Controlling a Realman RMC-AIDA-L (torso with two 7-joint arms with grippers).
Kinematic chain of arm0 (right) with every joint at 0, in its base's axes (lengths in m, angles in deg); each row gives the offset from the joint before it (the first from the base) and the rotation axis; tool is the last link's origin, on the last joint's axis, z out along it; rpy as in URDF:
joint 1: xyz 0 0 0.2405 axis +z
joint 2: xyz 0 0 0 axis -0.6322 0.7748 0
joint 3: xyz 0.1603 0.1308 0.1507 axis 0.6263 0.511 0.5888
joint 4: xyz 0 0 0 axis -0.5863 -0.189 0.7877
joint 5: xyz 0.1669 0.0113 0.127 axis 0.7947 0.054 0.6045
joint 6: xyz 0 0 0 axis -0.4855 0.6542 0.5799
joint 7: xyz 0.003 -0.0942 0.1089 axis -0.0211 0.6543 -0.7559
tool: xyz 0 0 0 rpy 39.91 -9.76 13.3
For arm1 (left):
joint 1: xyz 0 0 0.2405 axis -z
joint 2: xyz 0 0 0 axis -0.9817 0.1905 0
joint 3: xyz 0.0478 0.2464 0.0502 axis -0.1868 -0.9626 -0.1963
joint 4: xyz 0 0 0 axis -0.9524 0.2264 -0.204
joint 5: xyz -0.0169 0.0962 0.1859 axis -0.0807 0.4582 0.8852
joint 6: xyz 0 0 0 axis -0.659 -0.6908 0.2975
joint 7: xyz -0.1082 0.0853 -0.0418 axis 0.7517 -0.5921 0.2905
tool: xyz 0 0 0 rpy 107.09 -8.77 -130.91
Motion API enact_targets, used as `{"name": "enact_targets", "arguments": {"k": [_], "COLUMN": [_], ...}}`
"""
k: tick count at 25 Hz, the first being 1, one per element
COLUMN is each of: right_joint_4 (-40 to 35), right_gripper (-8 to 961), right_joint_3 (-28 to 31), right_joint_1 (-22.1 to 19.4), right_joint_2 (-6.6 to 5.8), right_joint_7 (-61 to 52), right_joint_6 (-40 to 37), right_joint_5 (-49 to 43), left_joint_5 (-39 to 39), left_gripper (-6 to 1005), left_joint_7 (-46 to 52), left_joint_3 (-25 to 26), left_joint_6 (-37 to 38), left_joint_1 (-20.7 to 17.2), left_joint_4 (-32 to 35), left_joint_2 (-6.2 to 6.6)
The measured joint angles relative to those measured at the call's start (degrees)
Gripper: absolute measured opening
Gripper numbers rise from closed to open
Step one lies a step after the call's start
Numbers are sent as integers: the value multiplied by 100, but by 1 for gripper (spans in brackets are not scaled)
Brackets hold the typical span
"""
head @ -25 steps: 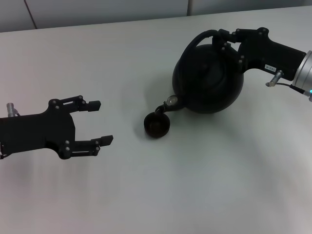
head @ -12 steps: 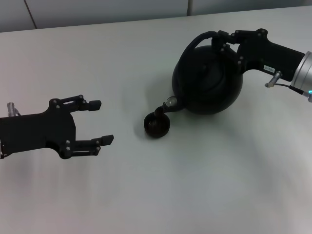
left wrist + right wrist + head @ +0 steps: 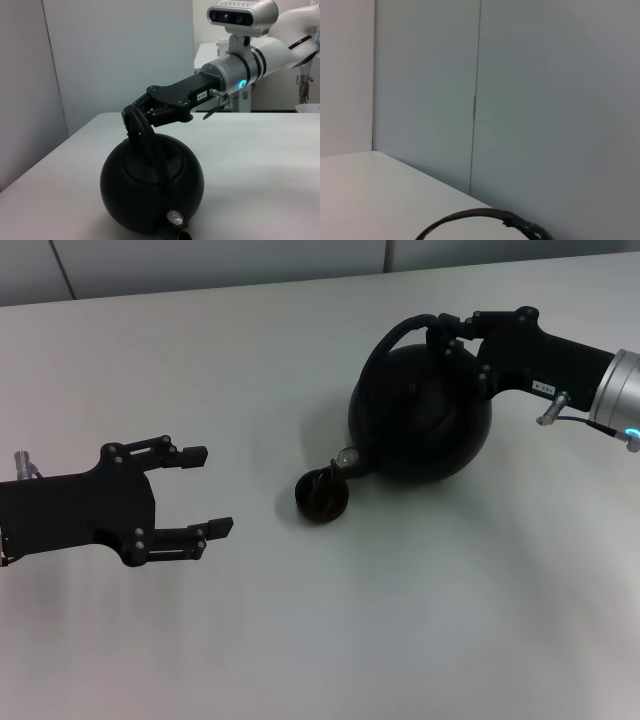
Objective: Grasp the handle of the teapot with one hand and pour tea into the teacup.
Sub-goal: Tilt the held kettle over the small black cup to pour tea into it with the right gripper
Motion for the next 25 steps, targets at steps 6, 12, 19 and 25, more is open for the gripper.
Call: {"name": "enact_targets", "arguments": {"k": [6, 12, 19, 25], "right_joint_4": [-19, -50, -106, -230], "right_gripper": [152, 152, 152, 152], "right_joint_3": [-2, -3, 4, 0], "right_joint_1": [-1, -9, -10, -10], "right_joint_2": [3, 6, 6, 6], "right_joint_7": [-2, -3, -3, -87], "right_joint_6": [-12, -23, -29, -32], "right_joint_5": [2, 6, 10, 14], "left_joint_5": [0, 0, 0, 0], "left_gripper": [813, 813, 813, 813], "left_joint_7": [0, 0, 0, 0], "left_joint_3": [0, 0, 0, 0], "left_joint_6": [0, 0, -2, -88], "left_joint_1": [2, 3, 18, 22], "left_joint_4": [-9, -15, -12, -17], "left_joint_2": [0, 0, 0, -10]}}
